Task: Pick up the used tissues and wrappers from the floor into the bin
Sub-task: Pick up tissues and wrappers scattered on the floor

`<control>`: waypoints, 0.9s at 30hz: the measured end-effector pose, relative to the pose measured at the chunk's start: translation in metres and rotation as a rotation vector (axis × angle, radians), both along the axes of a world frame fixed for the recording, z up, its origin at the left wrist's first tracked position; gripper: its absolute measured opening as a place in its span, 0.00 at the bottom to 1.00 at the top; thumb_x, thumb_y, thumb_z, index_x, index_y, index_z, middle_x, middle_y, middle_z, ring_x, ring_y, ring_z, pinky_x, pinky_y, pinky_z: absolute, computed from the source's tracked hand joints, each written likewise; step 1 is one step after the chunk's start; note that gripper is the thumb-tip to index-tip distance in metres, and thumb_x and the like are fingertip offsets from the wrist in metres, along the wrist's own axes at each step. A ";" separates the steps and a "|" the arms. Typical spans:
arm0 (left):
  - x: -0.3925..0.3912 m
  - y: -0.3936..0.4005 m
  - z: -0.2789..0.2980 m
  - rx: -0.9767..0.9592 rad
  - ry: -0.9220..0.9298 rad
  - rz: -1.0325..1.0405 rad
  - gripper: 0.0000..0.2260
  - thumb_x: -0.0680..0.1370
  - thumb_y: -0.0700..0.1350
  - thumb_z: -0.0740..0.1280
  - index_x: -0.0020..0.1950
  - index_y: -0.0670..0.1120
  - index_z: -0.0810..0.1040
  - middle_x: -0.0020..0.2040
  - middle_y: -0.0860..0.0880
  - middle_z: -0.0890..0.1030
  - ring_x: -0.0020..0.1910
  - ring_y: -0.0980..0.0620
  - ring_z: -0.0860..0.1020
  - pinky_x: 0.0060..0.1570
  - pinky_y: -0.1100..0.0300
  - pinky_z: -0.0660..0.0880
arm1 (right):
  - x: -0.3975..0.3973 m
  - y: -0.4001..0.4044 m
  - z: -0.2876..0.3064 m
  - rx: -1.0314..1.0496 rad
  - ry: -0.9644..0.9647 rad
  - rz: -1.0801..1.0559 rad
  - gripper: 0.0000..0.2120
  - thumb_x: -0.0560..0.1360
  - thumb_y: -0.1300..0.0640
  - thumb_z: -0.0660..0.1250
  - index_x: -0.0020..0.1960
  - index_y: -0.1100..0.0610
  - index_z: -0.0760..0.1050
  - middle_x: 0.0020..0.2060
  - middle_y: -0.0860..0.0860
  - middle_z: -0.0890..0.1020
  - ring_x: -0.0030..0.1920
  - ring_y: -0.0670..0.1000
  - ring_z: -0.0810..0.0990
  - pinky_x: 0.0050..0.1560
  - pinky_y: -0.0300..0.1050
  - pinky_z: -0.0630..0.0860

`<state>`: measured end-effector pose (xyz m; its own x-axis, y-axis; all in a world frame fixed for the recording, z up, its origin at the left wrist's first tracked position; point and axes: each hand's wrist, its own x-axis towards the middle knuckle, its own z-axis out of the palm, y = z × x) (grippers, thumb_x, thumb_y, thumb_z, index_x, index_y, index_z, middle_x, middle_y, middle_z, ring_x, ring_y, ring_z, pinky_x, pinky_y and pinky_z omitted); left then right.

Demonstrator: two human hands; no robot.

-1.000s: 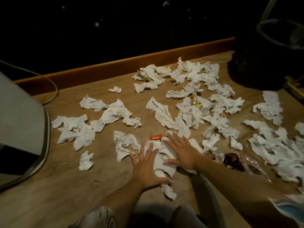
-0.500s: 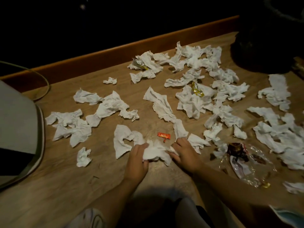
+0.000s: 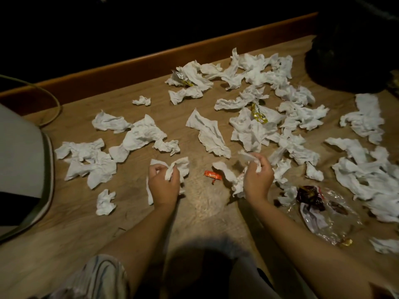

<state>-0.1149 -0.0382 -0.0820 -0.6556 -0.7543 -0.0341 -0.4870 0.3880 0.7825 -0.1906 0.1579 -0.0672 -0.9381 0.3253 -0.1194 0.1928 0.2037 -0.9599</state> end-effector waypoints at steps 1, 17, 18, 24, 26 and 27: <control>0.002 -0.004 -0.003 -0.038 -0.009 -0.020 0.07 0.76 0.41 0.70 0.48 0.37 0.82 0.57 0.43 0.75 0.52 0.48 0.77 0.55 0.60 0.72 | 0.001 0.003 -0.003 0.064 -0.005 0.026 0.13 0.77 0.66 0.59 0.47 0.52 0.80 0.51 0.50 0.81 0.50 0.51 0.79 0.50 0.41 0.76; 0.043 0.009 -0.040 -0.051 -0.213 -0.102 0.21 0.74 0.61 0.68 0.56 0.46 0.78 0.66 0.46 0.71 0.67 0.46 0.67 0.67 0.46 0.68 | 0.044 0.051 -0.066 0.865 0.127 0.865 0.28 0.75 0.33 0.57 0.61 0.53 0.76 0.76 0.55 0.61 0.77 0.58 0.54 0.74 0.64 0.54; 0.045 0.011 -0.040 -0.056 -0.177 -0.114 0.18 0.73 0.59 0.69 0.52 0.45 0.80 0.61 0.46 0.74 0.62 0.46 0.70 0.61 0.49 0.72 | 0.045 0.054 -0.067 0.805 0.150 0.879 0.24 0.77 0.38 0.57 0.59 0.55 0.77 0.74 0.55 0.64 0.75 0.58 0.58 0.72 0.62 0.61; 0.047 0.019 -0.037 -0.061 -0.096 -0.361 0.19 0.66 0.36 0.76 0.54 0.43 0.76 0.49 0.50 0.72 0.48 0.50 0.73 0.44 0.65 0.64 | 0.051 0.056 -0.064 0.541 0.168 0.824 0.13 0.72 0.57 0.66 0.56 0.59 0.74 0.65 0.54 0.73 0.66 0.52 0.70 0.66 0.48 0.69; 0.041 0.025 -0.031 -0.061 -0.081 -0.402 0.22 0.66 0.35 0.76 0.57 0.43 0.77 0.52 0.51 0.70 0.49 0.53 0.72 0.46 0.68 0.65 | 0.050 0.050 -0.059 0.517 0.175 0.764 0.16 0.69 0.65 0.71 0.55 0.57 0.74 0.62 0.51 0.75 0.63 0.48 0.71 0.64 0.38 0.68; 0.038 0.027 -0.029 -0.054 -0.073 -0.405 0.20 0.66 0.34 0.76 0.56 0.44 0.78 0.53 0.51 0.70 0.50 0.54 0.72 0.47 0.68 0.67 | 0.048 0.047 -0.054 0.521 0.182 0.730 0.17 0.68 0.67 0.72 0.55 0.56 0.75 0.59 0.49 0.76 0.60 0.46 0.72 0.62 0.32 0.67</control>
